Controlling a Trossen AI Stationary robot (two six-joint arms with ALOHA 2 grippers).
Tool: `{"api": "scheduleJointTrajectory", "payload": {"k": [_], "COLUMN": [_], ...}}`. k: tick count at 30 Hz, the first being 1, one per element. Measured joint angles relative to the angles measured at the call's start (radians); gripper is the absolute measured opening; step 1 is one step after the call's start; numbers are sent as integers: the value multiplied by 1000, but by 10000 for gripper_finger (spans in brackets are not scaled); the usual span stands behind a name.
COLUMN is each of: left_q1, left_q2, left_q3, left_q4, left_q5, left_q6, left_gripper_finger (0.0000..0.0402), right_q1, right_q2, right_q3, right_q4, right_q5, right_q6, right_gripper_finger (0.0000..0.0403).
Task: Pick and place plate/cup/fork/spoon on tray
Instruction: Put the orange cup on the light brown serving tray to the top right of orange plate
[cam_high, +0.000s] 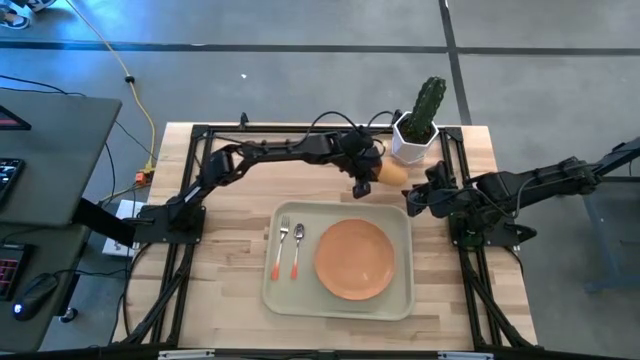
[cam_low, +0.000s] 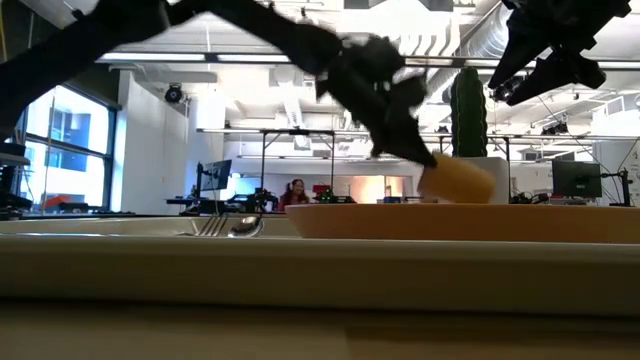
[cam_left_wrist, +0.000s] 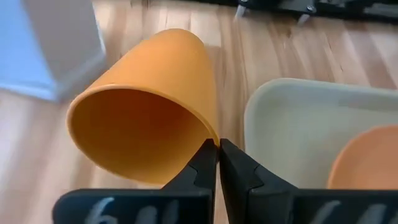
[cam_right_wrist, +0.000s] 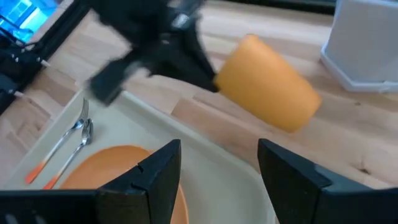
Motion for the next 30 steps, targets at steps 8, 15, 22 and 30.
{"api": "scheduleJointTrajectory", "payload": {"k": [8, 15, 22, 30], "left_q1": [-59, -79, -107, -195], "left_q2": [-182, -358, -544, -732], "left_q3": [0, -55, -205, -341], "left_q4": [-121, -220, -248, -303], "left_q5": [-199, -334, -409, -490], "left_q6": [119, 208, 327, 434], "left_gripper_finger": [1, 1, 1, 0], "right_q1": [-3, -3, -3, -6], "right_q2": [-1, -4, -7, 1], "right_q3": [0, 0, 0, 0], "right_q4": [16, 75, 179, 484], "right_q5": [152, 340, 322, 277], "right_q6": [-22, -1, -47, -169], "right_gripper_finger": [204, 204, 204, 204]}}
